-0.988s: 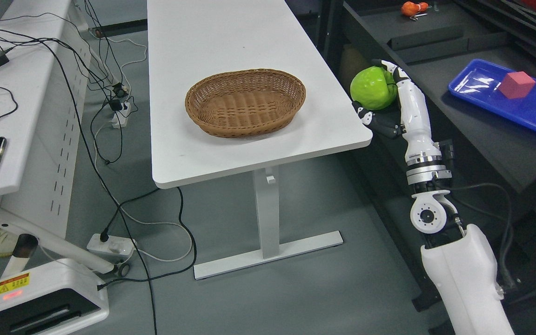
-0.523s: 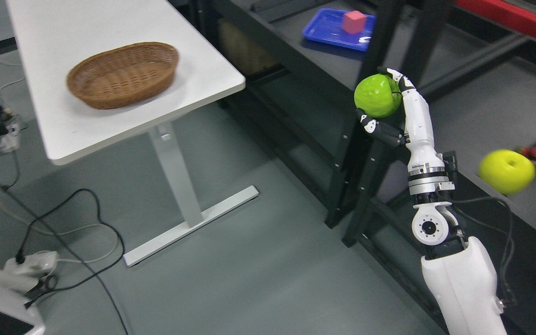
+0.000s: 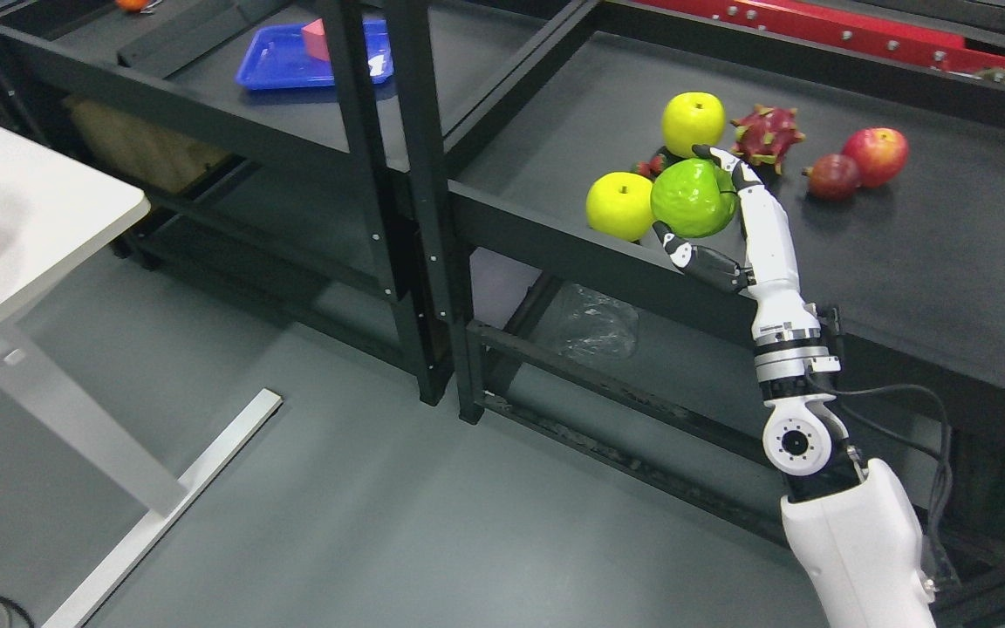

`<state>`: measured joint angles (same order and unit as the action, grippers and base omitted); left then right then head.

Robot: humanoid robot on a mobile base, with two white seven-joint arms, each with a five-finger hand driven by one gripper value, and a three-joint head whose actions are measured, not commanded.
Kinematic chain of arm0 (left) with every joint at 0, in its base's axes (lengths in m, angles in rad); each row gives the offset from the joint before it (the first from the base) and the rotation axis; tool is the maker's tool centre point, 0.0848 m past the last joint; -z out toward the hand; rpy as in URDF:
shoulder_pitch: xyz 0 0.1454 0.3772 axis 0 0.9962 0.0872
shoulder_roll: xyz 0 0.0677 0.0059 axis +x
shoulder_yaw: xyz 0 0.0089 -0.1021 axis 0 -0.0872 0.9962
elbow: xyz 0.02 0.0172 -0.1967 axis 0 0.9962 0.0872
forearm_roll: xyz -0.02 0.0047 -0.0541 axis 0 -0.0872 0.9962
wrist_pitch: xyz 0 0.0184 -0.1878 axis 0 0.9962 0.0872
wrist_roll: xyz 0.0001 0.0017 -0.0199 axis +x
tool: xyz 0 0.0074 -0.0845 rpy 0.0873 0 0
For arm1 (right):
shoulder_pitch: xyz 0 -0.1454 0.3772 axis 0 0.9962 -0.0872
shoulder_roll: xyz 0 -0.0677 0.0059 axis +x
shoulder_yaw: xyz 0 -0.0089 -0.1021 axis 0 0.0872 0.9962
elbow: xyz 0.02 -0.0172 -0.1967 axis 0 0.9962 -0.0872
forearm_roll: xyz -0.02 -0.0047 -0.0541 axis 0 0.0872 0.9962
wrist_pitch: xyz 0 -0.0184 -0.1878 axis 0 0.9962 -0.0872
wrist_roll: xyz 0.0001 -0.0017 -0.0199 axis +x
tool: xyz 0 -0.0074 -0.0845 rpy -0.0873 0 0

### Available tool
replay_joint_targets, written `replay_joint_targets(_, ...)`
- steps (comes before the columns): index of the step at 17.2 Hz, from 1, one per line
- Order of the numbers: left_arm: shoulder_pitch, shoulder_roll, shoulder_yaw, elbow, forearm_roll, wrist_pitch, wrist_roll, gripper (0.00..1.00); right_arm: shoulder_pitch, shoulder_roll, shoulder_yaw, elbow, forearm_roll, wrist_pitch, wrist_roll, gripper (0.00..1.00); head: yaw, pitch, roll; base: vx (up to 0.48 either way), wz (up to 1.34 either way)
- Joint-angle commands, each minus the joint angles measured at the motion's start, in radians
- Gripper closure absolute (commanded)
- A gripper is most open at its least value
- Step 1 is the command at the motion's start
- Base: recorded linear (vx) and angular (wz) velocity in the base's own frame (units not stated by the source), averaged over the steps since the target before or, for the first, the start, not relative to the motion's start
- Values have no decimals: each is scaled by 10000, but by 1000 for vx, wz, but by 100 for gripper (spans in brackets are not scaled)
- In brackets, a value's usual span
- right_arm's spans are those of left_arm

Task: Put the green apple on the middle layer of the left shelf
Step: 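Carry the green apple to the black shelf tray while turning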

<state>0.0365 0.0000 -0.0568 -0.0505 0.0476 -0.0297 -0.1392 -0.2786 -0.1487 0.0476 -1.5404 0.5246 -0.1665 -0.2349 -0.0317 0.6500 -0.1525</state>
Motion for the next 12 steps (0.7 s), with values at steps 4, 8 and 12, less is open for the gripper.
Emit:
replay_joint_targets(4, 3, 174, 0, -1, 0, 52, 11, 0, 71, 152, 30, -89, 16, 23, 2, 100, 0, 0, 0, 32, -393)
replay_joint_targets(8, 3, 174, 0, -1, 0, 37, -4, 0, 71, 137, 30, -89, 16, 39, 2, 100, 0, 0, 0, 93, -207)
replay_joint_targets(12, 3, 174, 0, -1, 0, 37, -4, 0, 147, 137, 30, -74, 61, 115, 17, 100, 0, -1, 0, 152, -272)
